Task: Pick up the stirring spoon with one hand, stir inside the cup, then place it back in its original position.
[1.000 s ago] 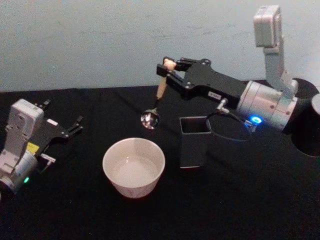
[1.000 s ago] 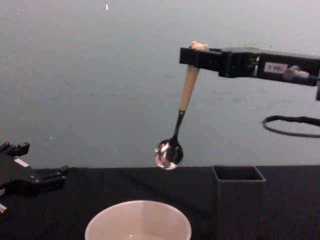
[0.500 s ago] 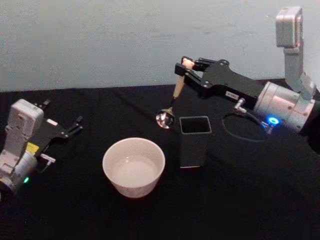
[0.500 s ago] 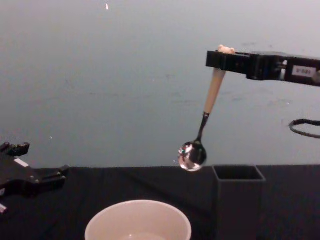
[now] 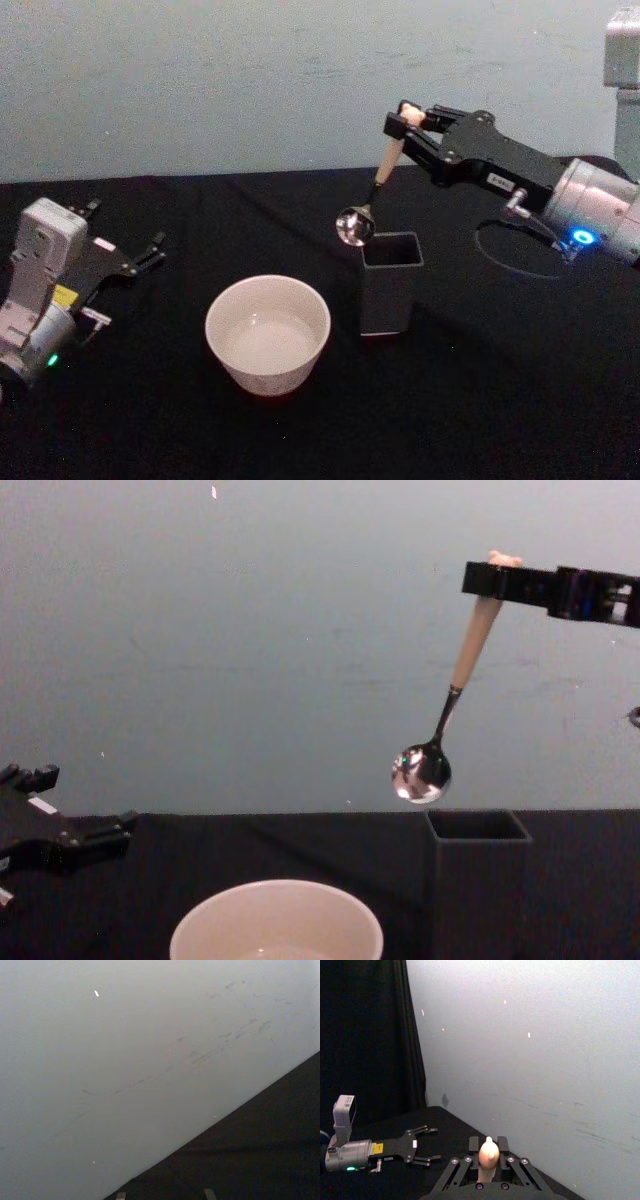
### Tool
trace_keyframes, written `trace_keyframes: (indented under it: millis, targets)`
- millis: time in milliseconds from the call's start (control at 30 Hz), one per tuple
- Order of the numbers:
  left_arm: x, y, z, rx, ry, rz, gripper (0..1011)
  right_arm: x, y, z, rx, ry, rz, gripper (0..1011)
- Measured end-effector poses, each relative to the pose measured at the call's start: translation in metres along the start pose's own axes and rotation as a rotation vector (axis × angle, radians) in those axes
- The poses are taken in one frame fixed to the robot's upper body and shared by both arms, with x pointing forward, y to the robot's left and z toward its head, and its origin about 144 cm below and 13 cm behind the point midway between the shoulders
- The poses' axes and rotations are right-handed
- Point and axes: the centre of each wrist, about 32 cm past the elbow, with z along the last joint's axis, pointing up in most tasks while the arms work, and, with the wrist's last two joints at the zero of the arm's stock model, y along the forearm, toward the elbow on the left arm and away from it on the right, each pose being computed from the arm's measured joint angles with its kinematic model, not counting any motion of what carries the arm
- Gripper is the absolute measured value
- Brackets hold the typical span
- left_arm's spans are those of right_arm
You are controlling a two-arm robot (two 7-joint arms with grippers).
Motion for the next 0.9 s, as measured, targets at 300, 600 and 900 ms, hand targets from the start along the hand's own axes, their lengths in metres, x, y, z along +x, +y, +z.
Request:
trace_keyframes:
  millis: [300,600,900]
  targets:
    - [0.000,0.000,0.000,0.000,0.000,0.000,1001,0.004,-0.011,0.001,0.005,-0.004,-0.018,215]
    - [0.000,0.000,0.000,0.000,0.000,0.000,1002,0.008,-0.017,-0.001,-0.001,-0.011,-0.037,216]
    - [0.000,0.000,0.000,0.000,0.000,0.000,1002,0.010,-0.020,-0.006,-0.029,-0.022,-0.048,216]
